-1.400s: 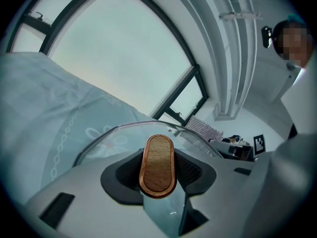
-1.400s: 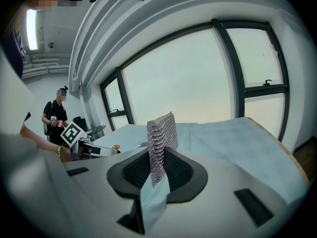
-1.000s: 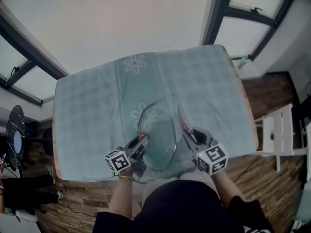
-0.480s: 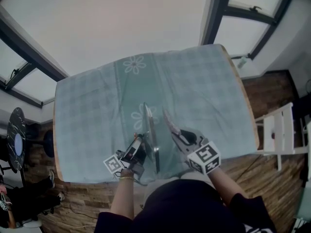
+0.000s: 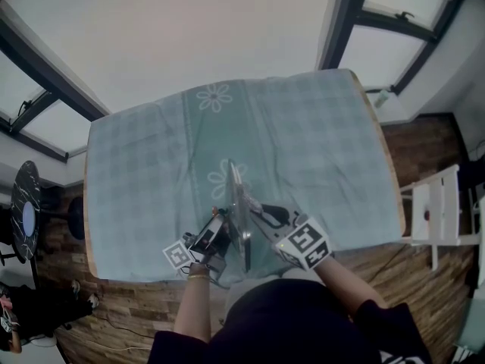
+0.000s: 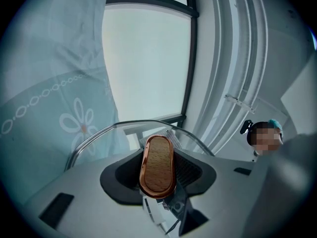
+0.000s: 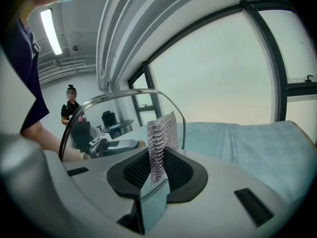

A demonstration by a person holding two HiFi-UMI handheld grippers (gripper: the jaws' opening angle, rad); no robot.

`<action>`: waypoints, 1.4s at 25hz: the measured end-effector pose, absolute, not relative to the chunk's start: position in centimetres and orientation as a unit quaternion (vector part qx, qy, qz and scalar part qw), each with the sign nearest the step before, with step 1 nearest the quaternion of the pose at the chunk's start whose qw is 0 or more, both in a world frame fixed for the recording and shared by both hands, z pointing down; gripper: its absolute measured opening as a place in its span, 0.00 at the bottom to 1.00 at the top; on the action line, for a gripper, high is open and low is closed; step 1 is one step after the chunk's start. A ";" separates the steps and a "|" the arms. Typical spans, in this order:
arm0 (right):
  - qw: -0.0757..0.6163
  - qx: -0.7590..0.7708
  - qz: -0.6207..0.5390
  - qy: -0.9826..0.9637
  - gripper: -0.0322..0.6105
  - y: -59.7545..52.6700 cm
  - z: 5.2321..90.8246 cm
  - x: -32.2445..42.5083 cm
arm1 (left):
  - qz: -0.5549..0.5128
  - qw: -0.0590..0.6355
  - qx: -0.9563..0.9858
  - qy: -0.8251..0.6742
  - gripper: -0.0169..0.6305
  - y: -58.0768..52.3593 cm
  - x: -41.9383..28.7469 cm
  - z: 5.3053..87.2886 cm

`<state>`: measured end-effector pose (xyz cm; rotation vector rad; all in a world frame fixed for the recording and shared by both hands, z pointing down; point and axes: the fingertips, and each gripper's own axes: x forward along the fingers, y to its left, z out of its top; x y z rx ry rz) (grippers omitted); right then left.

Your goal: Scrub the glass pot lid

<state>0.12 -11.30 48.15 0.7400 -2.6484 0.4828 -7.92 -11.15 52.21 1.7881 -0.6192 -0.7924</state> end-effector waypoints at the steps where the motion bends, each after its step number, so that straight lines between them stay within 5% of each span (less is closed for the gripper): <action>1: 0.173 0.259 0.171 -0.935 0.16 -11.3 48.1 -0.1 | -0.330 0.519 0.745 -0.258 0.29 -11.1 -7.9 52.2; 35: 0.185 0.069 0.169 -0.965 0.16 -2.6 48.0 -1.4 | -0.343 0.510 0.739 -0.277 0.29 -11.0 -8.3 52.4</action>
